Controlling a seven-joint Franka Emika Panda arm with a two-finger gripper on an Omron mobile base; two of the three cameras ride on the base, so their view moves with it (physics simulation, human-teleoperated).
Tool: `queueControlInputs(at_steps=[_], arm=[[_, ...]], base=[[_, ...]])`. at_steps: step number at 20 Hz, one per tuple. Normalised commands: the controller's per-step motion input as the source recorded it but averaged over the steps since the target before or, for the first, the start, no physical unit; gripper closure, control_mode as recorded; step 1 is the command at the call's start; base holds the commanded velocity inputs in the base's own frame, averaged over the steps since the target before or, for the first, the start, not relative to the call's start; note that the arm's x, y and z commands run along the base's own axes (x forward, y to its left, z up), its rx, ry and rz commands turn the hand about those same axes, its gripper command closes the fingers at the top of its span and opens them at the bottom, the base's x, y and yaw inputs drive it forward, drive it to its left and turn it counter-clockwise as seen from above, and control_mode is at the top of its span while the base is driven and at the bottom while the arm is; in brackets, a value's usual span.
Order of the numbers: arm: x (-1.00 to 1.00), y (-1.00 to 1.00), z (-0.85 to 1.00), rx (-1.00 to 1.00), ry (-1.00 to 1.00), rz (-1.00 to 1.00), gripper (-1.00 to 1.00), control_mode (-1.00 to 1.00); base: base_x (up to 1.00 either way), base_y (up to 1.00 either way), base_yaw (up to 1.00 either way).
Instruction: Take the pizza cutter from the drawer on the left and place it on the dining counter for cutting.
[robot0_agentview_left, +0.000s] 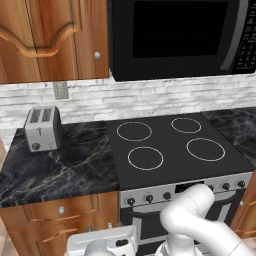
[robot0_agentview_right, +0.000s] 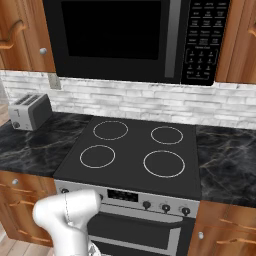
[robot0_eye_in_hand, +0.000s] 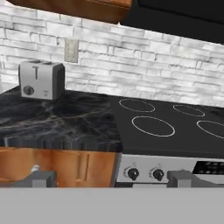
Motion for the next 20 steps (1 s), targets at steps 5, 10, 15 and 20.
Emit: queueControlInputs(at_steps=[5, 10, 15, 20], arm=[[0.15, 0.0, -0.13, 0.05, -0.03, 0.0, -1.0, -1.0], [0.33, 0.07, -0.13, 0.05, -0.01, 0.04, -1.0, -1.0], [0.3, 0.19, -0.32, 0.01, -0.15, 0.1, -1.0, -1.0], [0.36, 0.08, -0.39, 0.05, -0.09, 0.09, -1.0, -1.0]], base=[[0.0, 0.0, 0.0], [0.0, 0.0, 0.0], [0.0, 0.0, 0.0], [0.0, 0.0, 0.0]])
